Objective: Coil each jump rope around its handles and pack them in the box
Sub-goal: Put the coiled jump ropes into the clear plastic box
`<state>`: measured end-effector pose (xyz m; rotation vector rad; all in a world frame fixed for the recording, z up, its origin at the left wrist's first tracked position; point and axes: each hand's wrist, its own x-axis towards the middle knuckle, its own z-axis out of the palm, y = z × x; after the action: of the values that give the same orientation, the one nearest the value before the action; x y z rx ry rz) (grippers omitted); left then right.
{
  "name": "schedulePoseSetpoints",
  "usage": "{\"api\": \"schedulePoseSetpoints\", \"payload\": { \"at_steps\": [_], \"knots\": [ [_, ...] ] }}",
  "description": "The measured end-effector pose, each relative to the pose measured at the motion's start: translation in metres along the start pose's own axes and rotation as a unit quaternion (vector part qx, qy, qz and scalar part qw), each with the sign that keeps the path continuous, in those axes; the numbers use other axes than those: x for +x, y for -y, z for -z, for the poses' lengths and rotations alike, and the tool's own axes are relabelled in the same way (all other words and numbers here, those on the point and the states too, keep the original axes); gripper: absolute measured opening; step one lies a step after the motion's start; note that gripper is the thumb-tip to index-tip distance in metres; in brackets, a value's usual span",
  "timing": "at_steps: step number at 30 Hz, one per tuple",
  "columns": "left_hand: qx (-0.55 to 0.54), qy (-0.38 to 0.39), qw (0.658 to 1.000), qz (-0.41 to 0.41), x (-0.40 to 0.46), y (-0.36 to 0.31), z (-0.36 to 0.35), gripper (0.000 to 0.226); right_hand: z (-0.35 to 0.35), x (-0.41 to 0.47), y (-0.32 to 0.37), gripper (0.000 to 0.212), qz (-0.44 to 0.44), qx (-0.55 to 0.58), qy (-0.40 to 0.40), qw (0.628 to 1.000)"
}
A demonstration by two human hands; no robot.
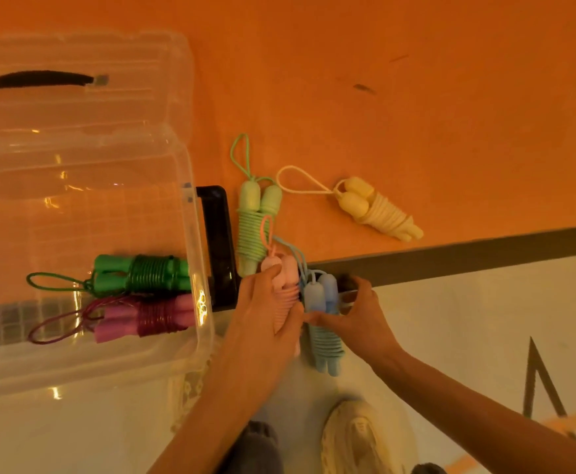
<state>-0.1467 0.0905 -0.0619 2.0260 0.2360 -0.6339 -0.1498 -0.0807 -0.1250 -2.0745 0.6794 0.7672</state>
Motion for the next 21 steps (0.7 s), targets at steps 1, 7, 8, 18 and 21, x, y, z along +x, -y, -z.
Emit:
{"api": "schedulePoseSetpoints", "payload": {
  "at_steps": [1,7,8,18,21],
  "knots": [
    [-0.003,0.005,1.000,0.011,0.000,0.002,-0.002,0.062,-0.001,0.000,0.001,0.094,-0.008,0.012,0.008,1.000],
    [0.006,-0.008,0.999,0.042,0.004,0.006,-0.008,0.059,-0.001,0.000,0.006,0.061,-0.036,0.030,0.038,0.998],
    [0.007,-0.014,0.999,0.047,0.005,0.006,-0.008,0.057,0.001,-0.001,0.006,0.057,-0.038,0.030,0.032,0.998],
    [0.045,-0.039,0.995,0.086,0.021,0.006,-0.026,0.060,0.028,-0.020,0.006,0.062,0.089,0.085,-0.077,0.989],
    [0.129,-0.063,0.985,0.097,0.027,0.003,-0.031,0.048,0.029,-0.020,0.008,0.062,0.096,0.098,-0.063,0.989]
  ]
}}
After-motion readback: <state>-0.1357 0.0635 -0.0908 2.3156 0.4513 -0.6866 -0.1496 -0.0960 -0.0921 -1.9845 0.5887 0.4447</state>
